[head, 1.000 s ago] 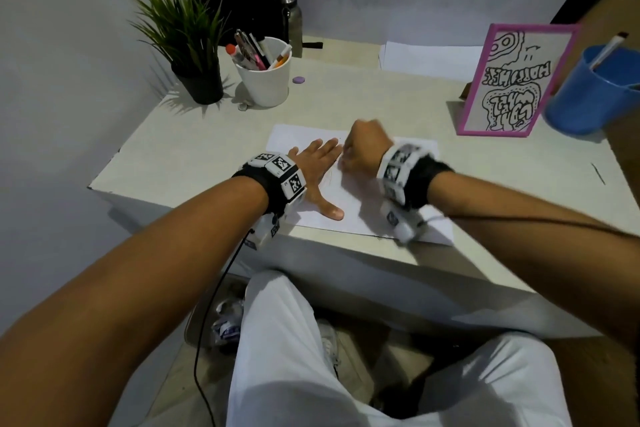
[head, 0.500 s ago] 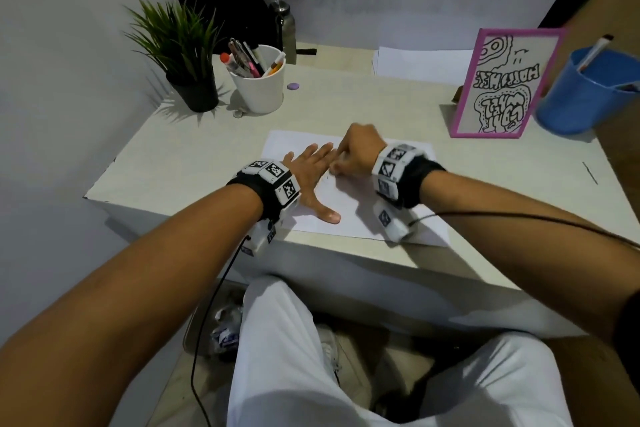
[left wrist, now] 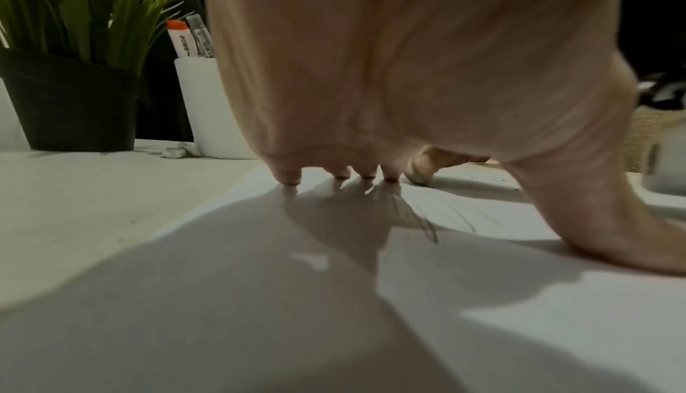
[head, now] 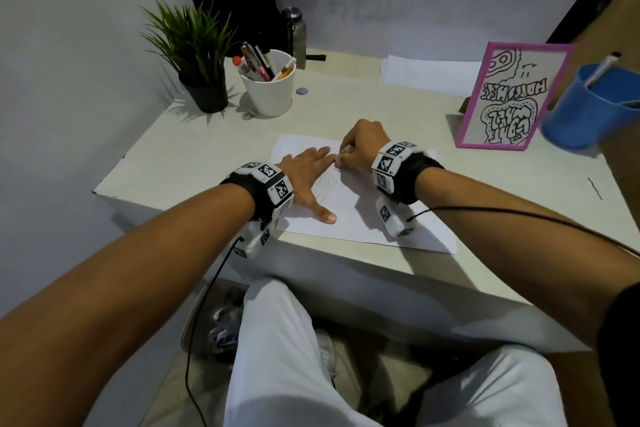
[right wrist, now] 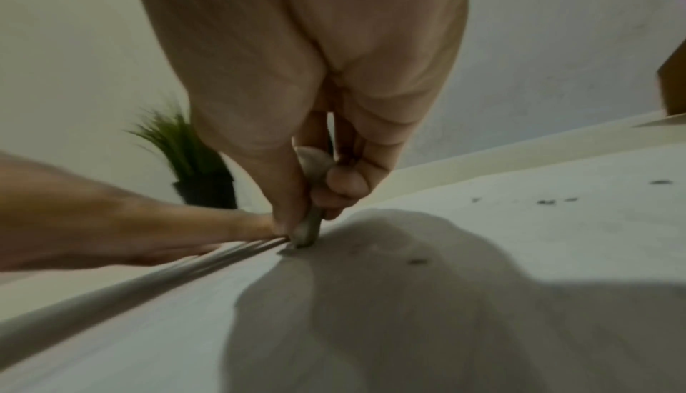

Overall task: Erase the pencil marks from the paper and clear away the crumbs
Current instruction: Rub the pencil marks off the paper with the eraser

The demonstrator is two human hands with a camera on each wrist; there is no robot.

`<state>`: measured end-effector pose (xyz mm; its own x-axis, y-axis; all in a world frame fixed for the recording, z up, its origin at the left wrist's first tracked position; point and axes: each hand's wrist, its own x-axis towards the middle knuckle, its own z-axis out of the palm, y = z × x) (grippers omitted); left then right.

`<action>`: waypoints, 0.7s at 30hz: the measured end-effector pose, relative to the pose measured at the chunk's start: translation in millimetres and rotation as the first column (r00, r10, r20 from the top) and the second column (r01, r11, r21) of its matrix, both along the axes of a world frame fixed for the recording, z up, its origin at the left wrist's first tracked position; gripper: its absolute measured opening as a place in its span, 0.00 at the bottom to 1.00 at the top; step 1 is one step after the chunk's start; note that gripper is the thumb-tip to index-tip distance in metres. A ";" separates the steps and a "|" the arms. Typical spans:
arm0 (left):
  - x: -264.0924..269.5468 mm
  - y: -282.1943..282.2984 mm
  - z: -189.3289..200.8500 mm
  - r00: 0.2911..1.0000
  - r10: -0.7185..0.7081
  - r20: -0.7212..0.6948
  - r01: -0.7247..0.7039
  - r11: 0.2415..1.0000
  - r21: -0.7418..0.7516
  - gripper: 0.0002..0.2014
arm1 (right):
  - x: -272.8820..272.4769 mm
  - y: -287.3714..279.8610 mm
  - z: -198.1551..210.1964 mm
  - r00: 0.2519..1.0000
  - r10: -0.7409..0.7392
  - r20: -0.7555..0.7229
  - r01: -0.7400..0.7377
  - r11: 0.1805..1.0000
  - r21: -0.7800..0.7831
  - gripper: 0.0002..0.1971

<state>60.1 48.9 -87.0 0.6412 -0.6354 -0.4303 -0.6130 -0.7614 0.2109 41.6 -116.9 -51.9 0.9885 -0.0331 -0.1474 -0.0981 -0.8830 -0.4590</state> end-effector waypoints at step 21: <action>6.2 2.3 -9.5 0.999 -0.014 -0.047 0.016 0.999 0.040 0.68 | -10.9 9.9 -6.8 1.000 0.023 0.012 -0.023 0.999 -0.045 0.11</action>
